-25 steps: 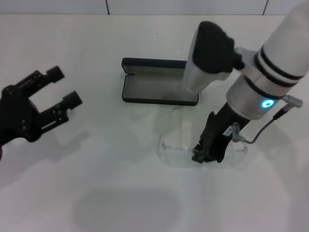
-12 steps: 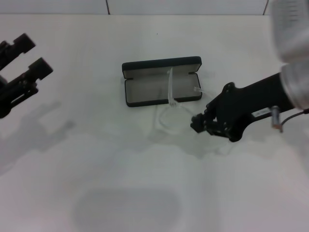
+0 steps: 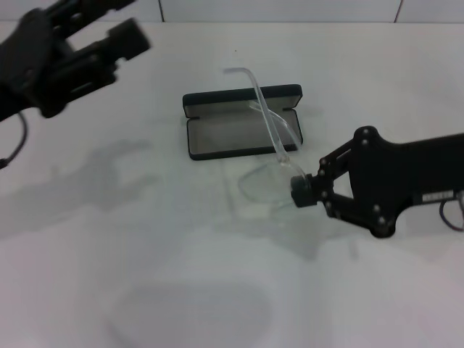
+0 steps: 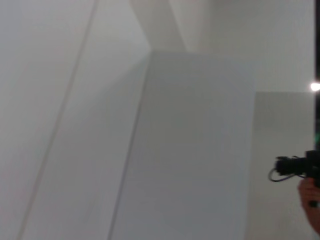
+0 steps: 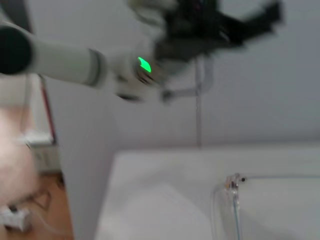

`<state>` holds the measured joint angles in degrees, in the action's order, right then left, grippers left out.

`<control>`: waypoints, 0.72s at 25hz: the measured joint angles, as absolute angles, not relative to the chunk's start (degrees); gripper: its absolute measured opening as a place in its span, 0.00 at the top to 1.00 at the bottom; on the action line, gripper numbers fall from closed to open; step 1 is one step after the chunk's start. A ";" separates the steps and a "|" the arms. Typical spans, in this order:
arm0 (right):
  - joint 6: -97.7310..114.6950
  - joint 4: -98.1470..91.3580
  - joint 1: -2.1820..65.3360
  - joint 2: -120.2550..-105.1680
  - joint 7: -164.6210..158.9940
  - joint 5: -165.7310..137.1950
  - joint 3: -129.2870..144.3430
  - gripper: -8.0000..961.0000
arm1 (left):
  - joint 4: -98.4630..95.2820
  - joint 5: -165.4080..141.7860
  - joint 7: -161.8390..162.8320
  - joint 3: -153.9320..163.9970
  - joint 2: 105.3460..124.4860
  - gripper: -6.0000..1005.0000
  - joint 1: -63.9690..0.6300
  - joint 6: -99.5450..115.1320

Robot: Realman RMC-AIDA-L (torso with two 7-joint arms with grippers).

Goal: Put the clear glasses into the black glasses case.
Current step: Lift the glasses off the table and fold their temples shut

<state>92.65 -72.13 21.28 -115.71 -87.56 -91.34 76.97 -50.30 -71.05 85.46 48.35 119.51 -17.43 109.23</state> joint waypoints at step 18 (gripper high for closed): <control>99.79 -58.05 23.16 -115.72 -66.48 -79.69 76.70 0.94 | -45.58 -78.04 85.12 59.69 119.69 0.73 -25.31 105.87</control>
